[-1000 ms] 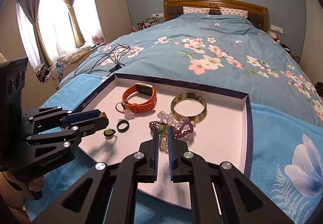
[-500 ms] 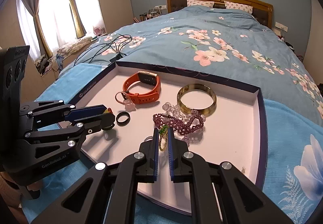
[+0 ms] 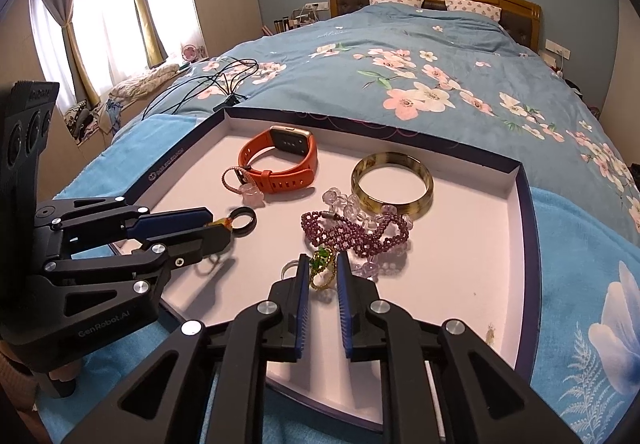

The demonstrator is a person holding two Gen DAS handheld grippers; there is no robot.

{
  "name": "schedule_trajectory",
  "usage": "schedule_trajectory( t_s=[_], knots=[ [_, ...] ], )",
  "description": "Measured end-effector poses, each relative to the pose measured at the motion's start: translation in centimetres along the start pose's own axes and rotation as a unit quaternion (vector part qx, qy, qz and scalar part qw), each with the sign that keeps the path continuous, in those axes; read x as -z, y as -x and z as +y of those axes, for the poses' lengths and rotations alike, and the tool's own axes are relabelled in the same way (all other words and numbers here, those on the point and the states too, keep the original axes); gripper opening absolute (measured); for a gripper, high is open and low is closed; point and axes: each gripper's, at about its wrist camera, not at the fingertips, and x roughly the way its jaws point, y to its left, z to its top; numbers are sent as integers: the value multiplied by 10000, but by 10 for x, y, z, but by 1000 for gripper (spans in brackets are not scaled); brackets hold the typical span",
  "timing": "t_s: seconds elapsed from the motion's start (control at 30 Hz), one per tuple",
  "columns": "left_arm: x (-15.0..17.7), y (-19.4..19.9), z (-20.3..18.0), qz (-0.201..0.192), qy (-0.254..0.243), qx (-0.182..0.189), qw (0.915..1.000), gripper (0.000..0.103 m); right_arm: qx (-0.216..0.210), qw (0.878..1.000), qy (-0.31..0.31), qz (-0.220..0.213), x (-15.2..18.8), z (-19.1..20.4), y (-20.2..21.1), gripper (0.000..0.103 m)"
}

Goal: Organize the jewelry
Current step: 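Open both tools to release the rings in the box and lift away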

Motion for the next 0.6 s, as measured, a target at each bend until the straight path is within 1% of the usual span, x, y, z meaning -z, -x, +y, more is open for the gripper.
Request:
schedule_trajectory(
  t_s=[0.07, 0.13, 0.37, 0.43, 0.5, 0.57, 0.6],
  knots=[
    [0, 0, 0, -8, -7, 15, 10000, 23, -5, 10000, -24, -28, 1, -1, 2, 17],
    [0, 1, 0, -29, 0, 20, 10000, 28, -2, 10000, -64, -64, 2, -3, 5, 20],
    [4, 12, -4, -204, -11, -13, 9998, 33, -48, 9996, -178, -236, 4, -7, 20, 23],
    [6, 19, -3, -285, 6, -38, 9996, 38, -72, 9994, -200, -280, 5, -7, 24, 29],
    [7, 27, -4, -375, -3, -52, 9993, 40, -93, 9991, -228, -346, 8, -7, 30, 30],
    [9, 36, -5, -486, -10, -78, 9988, 45, -93, 9987, -264, -429, 11, -7, 37, 35],
    [10, 41, -5, -531, -17, -91, 9985, 47, -81, 9984, -274, -480, 12, -6, 40, 41]
  ],
)
